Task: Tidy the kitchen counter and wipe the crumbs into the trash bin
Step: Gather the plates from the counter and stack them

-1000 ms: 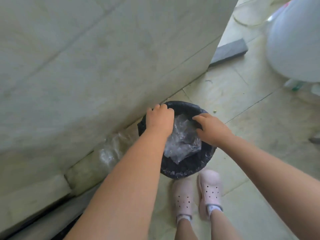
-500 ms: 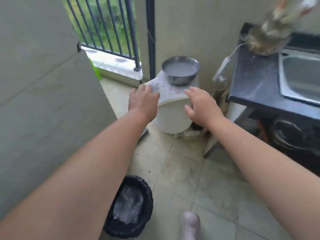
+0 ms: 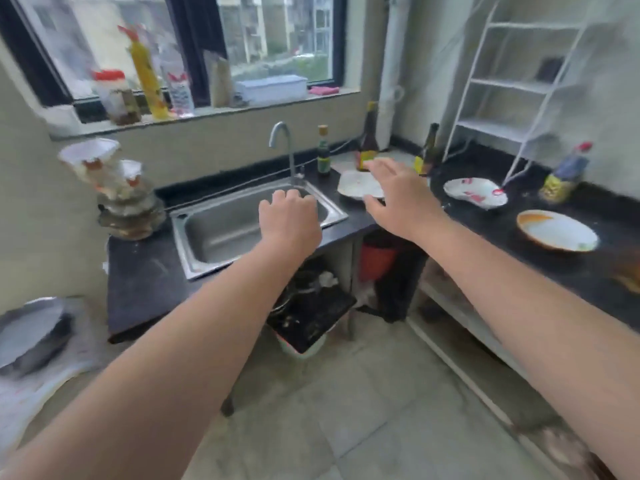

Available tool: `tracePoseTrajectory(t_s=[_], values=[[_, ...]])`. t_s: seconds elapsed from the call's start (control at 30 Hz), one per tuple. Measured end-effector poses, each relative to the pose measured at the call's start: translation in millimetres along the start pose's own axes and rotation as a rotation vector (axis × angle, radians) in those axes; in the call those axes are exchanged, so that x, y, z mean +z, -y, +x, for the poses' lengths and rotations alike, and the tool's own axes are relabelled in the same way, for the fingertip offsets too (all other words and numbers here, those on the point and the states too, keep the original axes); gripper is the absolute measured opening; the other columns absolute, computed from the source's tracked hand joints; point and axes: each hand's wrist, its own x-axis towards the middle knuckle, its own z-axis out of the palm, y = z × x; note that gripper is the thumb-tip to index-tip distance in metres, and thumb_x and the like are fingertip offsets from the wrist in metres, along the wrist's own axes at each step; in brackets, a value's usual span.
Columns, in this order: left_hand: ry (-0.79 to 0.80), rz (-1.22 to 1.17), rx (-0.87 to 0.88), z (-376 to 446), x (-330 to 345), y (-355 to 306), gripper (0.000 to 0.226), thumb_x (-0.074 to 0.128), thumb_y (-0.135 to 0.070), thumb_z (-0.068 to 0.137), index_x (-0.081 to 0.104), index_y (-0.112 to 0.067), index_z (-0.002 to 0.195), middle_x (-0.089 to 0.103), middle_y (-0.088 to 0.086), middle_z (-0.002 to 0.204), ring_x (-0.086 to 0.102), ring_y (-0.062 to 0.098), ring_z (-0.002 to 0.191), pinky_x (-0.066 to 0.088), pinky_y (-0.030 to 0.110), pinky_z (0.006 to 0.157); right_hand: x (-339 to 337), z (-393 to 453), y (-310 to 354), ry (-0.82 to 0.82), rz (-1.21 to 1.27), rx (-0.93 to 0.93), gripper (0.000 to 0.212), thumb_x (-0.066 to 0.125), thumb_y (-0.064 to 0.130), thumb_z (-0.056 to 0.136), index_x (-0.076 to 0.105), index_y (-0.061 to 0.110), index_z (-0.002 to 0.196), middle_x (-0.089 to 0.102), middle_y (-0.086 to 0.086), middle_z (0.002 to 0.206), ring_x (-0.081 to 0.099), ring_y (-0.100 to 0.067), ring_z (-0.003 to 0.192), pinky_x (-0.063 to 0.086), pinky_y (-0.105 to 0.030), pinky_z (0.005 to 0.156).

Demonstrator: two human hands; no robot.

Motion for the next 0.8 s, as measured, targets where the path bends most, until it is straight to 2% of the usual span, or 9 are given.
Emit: tracePoseTrajectory(t_s=[0.2,0.33,0.5,0.67,0.8], values=[[-0.020,-0.137,0.144,56.9,-22.8,-179.8,0.033,0.043,-0.020,0.094,0.053,-0.008,0.123,0.052,0.014,0.127,0.045,0.032,0.121,0.040,0.039,0.093,-76.3,-24.3,-161.6,-0.054,-0.090,0.172,0.048,0.047,0.018,0.091,0.039,0.009,0.138,0.039,-0.010,0.144,0.034,-0.027,0.133,0.029,-0.037,0.109],[-0.033,-0.183,0.281,79.9,-31.2,-270.1,0.031,0.042,-0.021,0.095,0.054,-0.008,0.121,0.054,0.013,0.124,0.046,0.031,0.120,0.041,0.039,0.091,-111.0,-40.8,-242.4,-0.053,-0.094,0.278,0.045,0.047,0.019,0.092,0.043,0.009,0.136,0.042,-0.008,0.142,0.036,-0.025,0.131,0.029,-0.033,0.106],[-0.011,-0.193,0.391,122.9,-28.0,-340.8,0.029,0.043,-0.018,0.095,0.054,-0.009,0.119,0.054,0.010,0.122,0.046,0.027,0.119,0.041,0.035,0.087,-133.7,-39.3,-317.8,-0.080,-0.085,0.413,0.040,0.049,0.016,0.091,0.049,0.007,0.130,0.047,-0.009,0.137,0.042,-0.026,0.125,0.035,-0.034,0.100],[0.017,-0.194,0.499,184.8,-15.3,-382.8,0.031,0.038,-0.020,0.096,0.053,-0.010,0.122,0.053,0.010,0.122,0.046,0.028,0.119,0.042,0.037,0.092,-138.0,-18.0,-374.8,-0.081,-0.112,0.510,0.038,0.050,0.016,0.090,0.052,0.007,0.127,0.050,-0.011,0.134,0.045,-0.028,0.123,0.036,-0.034,0.099],[0.094,-0.183,0.572,247.0,-2.1,-404.9,0.032,0.038,-0.020,0.097,0.053,-0.009,0.123,0.053,0.010,0.122,0.047,0.029,0.117,0.042,0.038,0.091,-133.3,13.1,-412.3,-0.100,-0.094,0.603,0.035,0.050,0.014,0.091,0.054,0.006,0.125,0.052,-0.011,0.132,0.047,-0.025,0.121,0.036,-0.028,0.097]])
